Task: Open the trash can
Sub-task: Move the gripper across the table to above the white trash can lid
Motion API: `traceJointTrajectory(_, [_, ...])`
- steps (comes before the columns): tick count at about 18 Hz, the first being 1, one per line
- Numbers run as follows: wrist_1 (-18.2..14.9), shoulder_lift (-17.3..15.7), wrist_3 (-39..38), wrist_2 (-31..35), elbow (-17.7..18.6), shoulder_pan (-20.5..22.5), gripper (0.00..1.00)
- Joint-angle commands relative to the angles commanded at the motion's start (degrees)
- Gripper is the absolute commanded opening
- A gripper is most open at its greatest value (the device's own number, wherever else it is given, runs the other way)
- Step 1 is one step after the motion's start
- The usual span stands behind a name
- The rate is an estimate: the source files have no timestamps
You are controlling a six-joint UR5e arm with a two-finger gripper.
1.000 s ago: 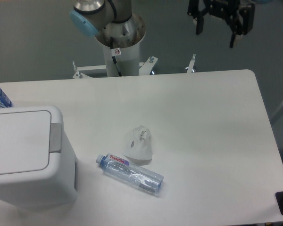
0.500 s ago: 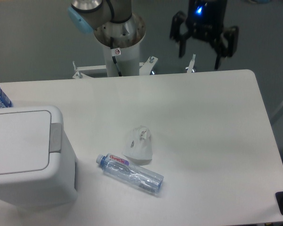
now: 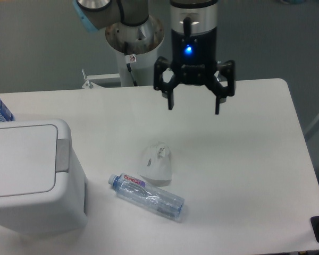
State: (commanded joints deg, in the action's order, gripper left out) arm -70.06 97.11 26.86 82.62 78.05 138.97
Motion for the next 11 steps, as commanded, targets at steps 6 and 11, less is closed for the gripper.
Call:
traceJointTrajectory(6, [3.0, 3.2, -16.6, 0.0, 0.3, -8.0, 1.0])
traceJointTrajectory(11, [3.6, 4.7, -20.8, 0.0, 0.8, -11.9, 1.0])
